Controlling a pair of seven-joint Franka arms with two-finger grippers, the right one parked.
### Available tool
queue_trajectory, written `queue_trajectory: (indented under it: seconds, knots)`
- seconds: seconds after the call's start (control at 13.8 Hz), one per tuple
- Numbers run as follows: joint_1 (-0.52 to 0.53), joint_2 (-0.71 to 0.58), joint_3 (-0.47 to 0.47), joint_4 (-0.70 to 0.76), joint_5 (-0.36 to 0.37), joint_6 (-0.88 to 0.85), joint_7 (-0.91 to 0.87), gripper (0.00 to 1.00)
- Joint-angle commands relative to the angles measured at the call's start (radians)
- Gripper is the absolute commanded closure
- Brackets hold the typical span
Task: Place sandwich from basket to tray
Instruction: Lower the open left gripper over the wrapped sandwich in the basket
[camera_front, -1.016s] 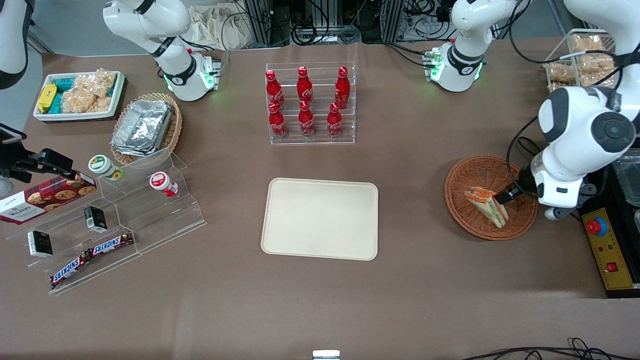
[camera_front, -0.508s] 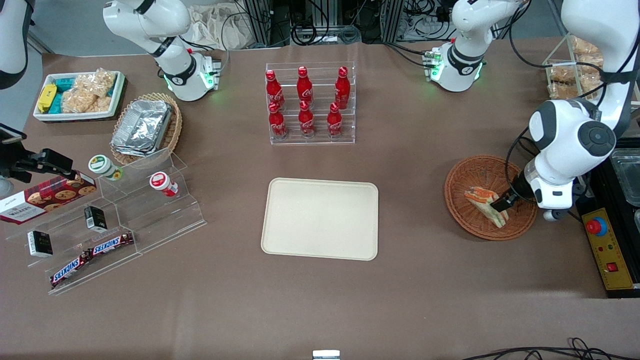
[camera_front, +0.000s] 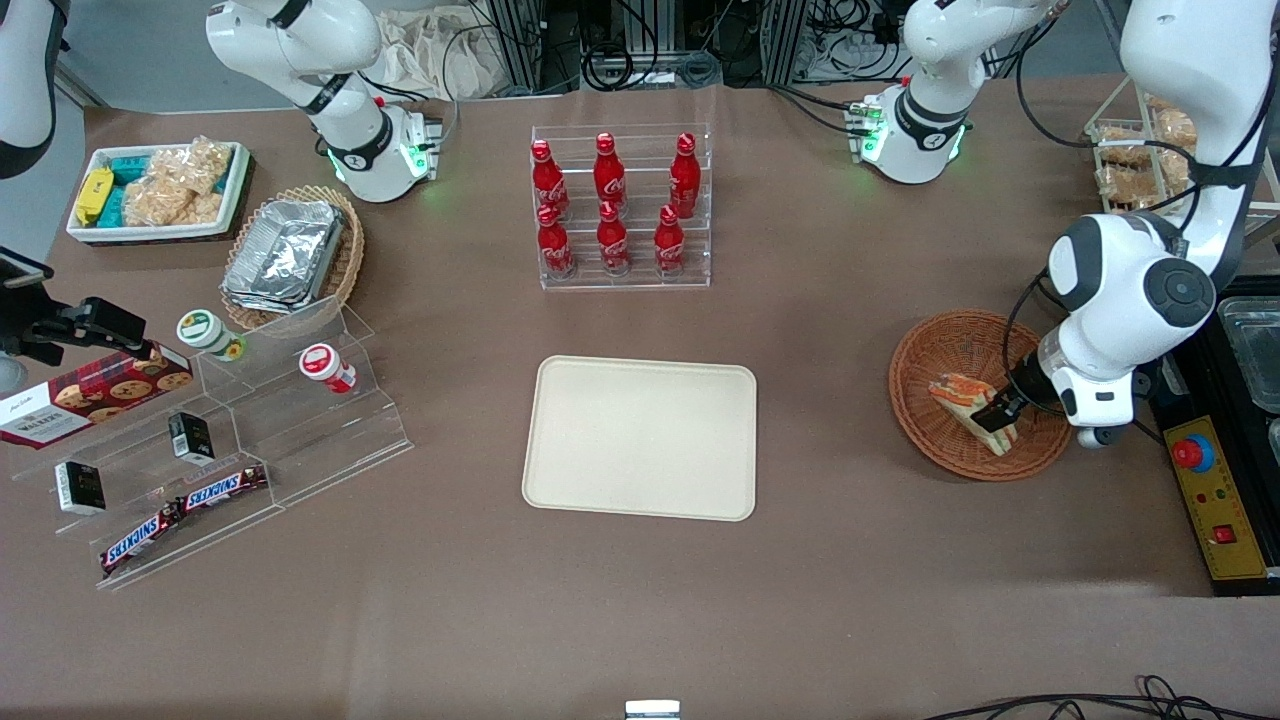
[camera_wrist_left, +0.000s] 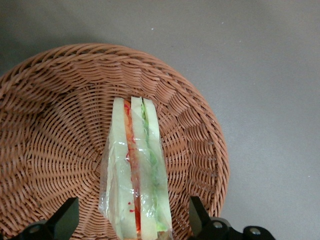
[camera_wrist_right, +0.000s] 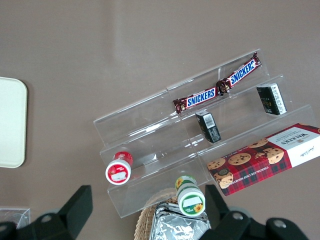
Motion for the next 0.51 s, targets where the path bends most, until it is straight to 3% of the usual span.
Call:
queue_trajectory:
  seconds: [0.0, 0.44]
  knots:
    - [0.004, 0.03, -0.008, 0.013, 0.014, 0.029, -0.032, 0.01]
    - [0.0, 0.069, -0.008, 0.007, 0.016, 0.053, -0.064, 0.01]
